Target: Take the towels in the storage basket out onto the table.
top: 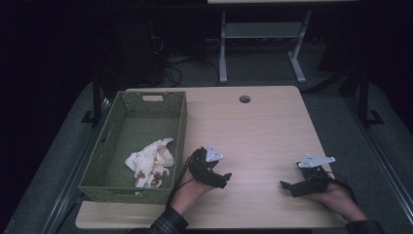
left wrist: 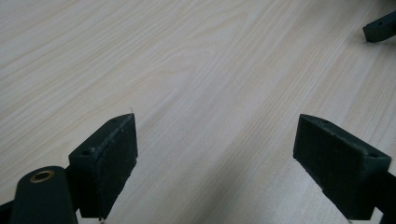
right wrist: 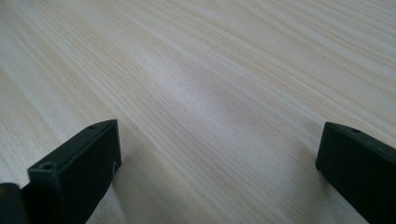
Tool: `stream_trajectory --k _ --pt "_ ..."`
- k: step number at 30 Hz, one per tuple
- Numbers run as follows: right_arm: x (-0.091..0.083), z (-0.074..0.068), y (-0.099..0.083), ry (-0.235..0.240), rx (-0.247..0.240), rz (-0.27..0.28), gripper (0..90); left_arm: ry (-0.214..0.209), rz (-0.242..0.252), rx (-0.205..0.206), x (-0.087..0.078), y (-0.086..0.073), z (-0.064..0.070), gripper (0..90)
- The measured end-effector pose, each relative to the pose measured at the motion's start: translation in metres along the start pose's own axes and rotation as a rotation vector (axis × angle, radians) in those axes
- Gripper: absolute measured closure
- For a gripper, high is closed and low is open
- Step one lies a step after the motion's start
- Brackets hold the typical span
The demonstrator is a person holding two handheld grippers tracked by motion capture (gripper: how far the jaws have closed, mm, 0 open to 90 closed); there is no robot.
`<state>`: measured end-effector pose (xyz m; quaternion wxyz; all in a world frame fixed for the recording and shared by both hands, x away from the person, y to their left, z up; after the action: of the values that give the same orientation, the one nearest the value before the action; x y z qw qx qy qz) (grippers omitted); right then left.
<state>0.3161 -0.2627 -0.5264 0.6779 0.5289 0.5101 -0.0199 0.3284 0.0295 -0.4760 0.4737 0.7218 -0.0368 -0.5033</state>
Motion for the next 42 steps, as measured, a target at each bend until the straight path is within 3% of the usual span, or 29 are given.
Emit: stream_trajectory --k 15,26,39,42 --pt "0.000 0.000 0.000 0.000 0.000 0.000 0.0 -0.025 0.009 -0.017 -0.008 0.011 0.000 13.1" --pt "0.000 0.000 0.000 0.000 0.000 0.000 0.0 -0.032 0.019 -0.007 -0.016 0.022 -0.002 13.0" --pt "0.000 0.000 0.000 0.000 0.000 0.001 0.0 -0.057 0.053 -0.006 -0.025 0.036 -0.004 13.0" --pt "0.000 0.000 0.000 0.000 0.000 0.001 0.0 -0.051 0.081 -0.006 -0.029 0.044 -0.007 13.1"
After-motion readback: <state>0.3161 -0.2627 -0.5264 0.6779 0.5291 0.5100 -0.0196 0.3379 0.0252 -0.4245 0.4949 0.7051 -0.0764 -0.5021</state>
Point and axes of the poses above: each handheld gripper's, and its own axes: x roughly forward along the jaws, y roughly out of its top, z roughly to its right, the point moved 6 cm from there along x, roughly forward along the jaws, and after that the axes turned 3 degrees about y, right-handed, at the moved point
